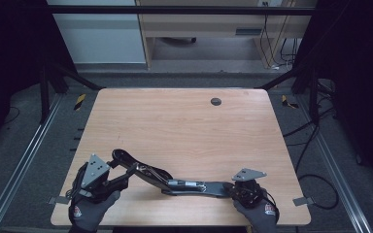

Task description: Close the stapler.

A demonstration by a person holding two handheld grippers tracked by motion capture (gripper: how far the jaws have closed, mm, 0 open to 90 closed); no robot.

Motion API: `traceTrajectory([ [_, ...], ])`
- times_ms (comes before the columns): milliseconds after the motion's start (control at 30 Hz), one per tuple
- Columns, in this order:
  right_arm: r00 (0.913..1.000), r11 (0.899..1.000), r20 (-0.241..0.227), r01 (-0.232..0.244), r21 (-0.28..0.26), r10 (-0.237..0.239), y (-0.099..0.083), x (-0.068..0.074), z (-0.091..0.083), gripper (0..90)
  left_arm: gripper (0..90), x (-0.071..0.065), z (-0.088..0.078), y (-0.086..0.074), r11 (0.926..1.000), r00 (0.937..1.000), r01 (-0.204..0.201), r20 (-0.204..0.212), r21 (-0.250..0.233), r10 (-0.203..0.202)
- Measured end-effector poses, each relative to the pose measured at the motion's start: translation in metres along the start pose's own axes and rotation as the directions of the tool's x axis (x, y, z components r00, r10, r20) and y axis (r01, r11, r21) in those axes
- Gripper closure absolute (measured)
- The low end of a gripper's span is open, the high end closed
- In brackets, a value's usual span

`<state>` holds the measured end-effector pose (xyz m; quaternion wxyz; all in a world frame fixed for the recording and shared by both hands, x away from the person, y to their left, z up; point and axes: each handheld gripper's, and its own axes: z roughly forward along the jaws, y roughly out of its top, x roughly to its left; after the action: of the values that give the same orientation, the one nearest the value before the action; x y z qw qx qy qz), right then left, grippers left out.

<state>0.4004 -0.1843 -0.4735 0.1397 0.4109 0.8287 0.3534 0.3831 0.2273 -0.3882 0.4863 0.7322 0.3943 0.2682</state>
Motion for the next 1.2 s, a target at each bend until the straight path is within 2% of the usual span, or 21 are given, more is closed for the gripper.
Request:
traceTrajectory([
  [167, 1.0000, 1.000, 0.007, 0.003, 0.017, -0.003, -0.0006, -0.0011, 0.0036, 90.0, 48.7, -0.0009, -0.0001, 0.0013, 0.9999, 0.9999, 0.011, 0.003, -0.003, -0.011],
  [200, 0.9999, 1.000, 0.007, -0.008, 0.022, 0.007, -0.0005, -0.0007, 0.0036, 90.0, 48.9, -0.0010, -0.0001, 0.0013, 0.9999, 0.9999, 0.015, 0.004, -0.003, -0.015],
  [267, 0.9999, 1.000, 0.010, 0.003, 0.020, -0.003, -0.0012, -0.0018, 0.0045, 90.0, 49.3, -0.0007, -0.0002, 0.0011, 0.9998, 0.9998, 0.020, 0.005, -0.003, -0.020],
  [633, 0.9998, 0.999, 0.018, -0.009, 0.044, 0.008, -0.0028, -0.0038, 0.0068, 90.0, 50.2, -0.0010, -0.0008, 0.0016, 0.9997, 0.9996, 0.026, 0.006, -0.002, -0.026],
  [867, 0.9995, 0.999, 0.014, -0.029, 0.041, 0.028, -0.0032, -0.0046, 0.0071, 90.0, 50.8, -0.0017, -0.0014, 0.0023, 0.9996, 0.9995, 0.030, 0.008, -0.001, -0.030],
  [967, 0.9998, 0.999, 0.017, -0.015, 0.040, 0.015, -0.0033, -0.0050, 0.0073, 90.0, 51.0, -0.0021, -0.0016, 0.0028, 0.9996, 0.9995, 0.030, 0.009, 0.000, -0.030],
  [1200, 0.9996, 0.999, 0.017, -0.024, 0.041, 0.024, -0.0029, -0.0050, 0.0075, 90.0, 51.7, -0.0031, -0.0016, 0.0048, 0.9994, 0.9993, 0.034, 0.014, 0.003, -0.034],
])
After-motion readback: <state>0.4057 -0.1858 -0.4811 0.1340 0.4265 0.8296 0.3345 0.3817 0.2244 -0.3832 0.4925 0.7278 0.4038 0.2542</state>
